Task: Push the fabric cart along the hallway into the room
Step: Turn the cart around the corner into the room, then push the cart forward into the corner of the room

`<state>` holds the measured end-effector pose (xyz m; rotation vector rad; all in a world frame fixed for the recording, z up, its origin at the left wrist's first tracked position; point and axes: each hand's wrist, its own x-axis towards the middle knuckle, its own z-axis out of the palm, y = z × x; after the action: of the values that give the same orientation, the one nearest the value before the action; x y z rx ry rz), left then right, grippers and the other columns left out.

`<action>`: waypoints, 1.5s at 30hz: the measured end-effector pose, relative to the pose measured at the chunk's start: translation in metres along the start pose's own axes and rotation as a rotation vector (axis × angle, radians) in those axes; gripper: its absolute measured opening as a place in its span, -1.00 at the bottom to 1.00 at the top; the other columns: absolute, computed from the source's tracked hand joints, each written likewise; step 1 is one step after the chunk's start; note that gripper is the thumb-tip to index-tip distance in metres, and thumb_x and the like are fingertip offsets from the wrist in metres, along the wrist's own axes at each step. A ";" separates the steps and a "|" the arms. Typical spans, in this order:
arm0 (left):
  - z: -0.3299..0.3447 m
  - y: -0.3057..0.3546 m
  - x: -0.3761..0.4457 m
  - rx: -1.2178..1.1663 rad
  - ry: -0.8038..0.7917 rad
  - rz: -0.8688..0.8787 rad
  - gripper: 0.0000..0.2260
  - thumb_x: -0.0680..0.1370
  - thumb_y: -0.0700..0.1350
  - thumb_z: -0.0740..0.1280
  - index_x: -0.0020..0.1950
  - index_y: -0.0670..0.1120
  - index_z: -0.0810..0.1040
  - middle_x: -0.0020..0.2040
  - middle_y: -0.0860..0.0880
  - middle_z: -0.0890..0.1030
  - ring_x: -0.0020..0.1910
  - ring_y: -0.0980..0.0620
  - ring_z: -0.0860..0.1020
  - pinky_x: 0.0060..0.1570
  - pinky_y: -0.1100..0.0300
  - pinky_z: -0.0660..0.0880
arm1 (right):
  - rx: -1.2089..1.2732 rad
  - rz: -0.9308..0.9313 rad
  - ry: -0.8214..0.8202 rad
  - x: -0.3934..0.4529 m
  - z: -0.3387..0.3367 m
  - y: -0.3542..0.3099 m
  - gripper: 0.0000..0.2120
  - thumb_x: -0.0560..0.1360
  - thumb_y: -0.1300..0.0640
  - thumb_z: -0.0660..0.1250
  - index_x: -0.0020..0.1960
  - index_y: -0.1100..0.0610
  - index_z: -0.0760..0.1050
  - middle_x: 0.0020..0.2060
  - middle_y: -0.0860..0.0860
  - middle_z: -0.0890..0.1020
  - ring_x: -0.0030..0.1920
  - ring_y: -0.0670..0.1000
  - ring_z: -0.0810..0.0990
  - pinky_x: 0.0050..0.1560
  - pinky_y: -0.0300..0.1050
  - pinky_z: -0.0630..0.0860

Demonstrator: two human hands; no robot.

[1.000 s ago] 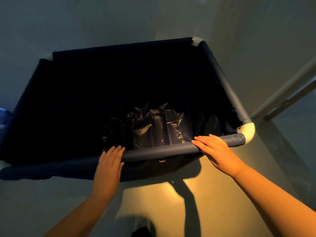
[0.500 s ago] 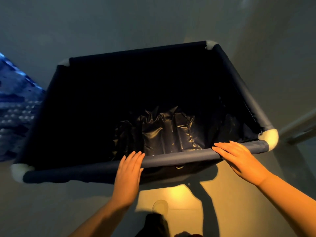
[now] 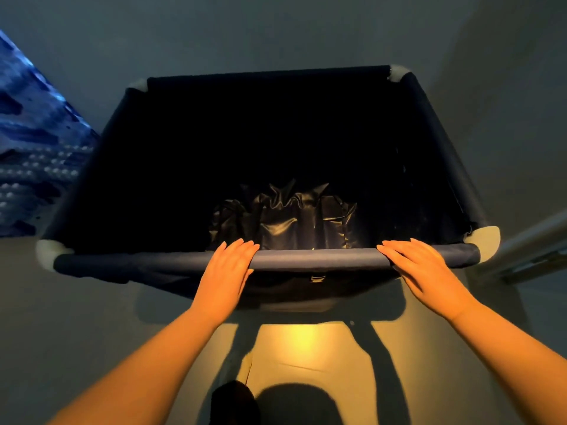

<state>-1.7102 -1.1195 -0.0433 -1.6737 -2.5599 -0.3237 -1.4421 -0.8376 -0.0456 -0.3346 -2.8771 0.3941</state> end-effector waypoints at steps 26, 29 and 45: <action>0.026 -0.017 0.188 -0.090 -0.030 0.271 -0.60 0.51 -0.28 0.33 0.34 -0.15 0.39 0.23 -0.14 0.51 0.23 -0.13 0.43 0.38 -0.08 0.23 | -0.145 0.412 0.156 0.010 0.006 0.006 -0.38 0.31 0.45 0.42 0.34 0.24 0.39 0.21 0.19 0.53 0.18 0.23 0.51 0.26 0.17 0.32; 0.027 -0.034 0.210 -0.084 -0.033 0.316 -0.61 0.51 -0.29 0.32 0.34 -0.17 0.39 0.24 -0.15 0.50 0.24 -0.14 0.42 0.38 -0.08 0.23 | -0.147 0.462 0.177 0.027 0.013 -0.005 -0.38 0.32 0.44 0.42 0.35 0.23 0.38 0.23 0.18 0.53 0.20 0.22 0.50 0.27 0.16 0.31; 0.033 -0.114 0.290 -0.051 -0.029 0.452 -0.61 0.47 -0.35 0.34 0.29 -0.26 0.42 0.19 -0.27 0.51 0.20 -0.27 0.45 0.31 -0.17 0.26 | -0.154 0.588 0.296 0.117 0.046 -0.037 -0.44 0.39 0.41 0.36 0.36 0.17 0.37 0.23 0.14 0.53 0.22 0.16 0.48 0.33 0.09 0.24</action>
<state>-1.9297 -0.8966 -0.0423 -2.2150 -2.1154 -0.3339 -1.5715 -0.8539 -0.0564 -1.1673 -2.4757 0.1884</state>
